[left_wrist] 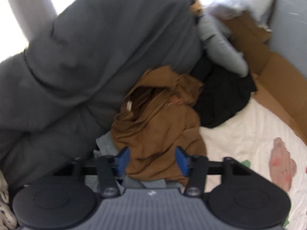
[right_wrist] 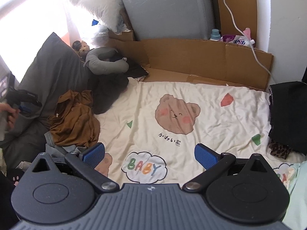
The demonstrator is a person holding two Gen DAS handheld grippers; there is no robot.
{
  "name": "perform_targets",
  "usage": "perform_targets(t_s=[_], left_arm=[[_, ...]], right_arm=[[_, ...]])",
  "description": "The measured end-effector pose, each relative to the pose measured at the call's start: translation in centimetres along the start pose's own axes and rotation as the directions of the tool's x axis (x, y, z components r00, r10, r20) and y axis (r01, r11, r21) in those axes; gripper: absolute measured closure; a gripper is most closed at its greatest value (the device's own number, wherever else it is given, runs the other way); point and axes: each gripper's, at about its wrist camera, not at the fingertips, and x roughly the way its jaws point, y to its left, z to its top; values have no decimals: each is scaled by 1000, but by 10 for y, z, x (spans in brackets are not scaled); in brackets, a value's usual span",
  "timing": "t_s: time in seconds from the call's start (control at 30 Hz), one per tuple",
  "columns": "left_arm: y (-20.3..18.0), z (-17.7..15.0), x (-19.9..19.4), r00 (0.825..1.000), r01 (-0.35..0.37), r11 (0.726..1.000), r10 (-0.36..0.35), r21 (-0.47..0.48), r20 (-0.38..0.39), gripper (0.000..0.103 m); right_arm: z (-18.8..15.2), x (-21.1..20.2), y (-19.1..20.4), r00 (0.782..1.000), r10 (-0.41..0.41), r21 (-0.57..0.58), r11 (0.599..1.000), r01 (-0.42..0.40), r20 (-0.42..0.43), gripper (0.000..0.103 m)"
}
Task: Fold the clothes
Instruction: 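Reach the left tool to the brown garment pile and grasp its edge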
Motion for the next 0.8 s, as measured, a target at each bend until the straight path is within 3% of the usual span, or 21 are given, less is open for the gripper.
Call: perform_targets(t_s=[0.1,0.37,0.5,0.57,0.8], left_arm=[[13,-6,28,999,-9,1000,9,-7,-50,77],[38,-20,76,987,37,995,-52,-97,-154,78],[46,-30,104,975,11,995,-34,-103,-221,81],[48,-30,118,970,-12,996,-10,-90,-241,85],[58,-31,160,961,-29,994,-2,-108,-277,85]], right_arm=[[2,10,1,1000,13,17,1000,-13,-26,4],[5,37,6,994,63,80,995,-56,-86,9],[5,49,13,992,59,102,994,-47,-114,9],[5,54,20,991,58,97,994,-46,-125,9],[7,65,34,990,8,19,1000,-5,-142,9]])
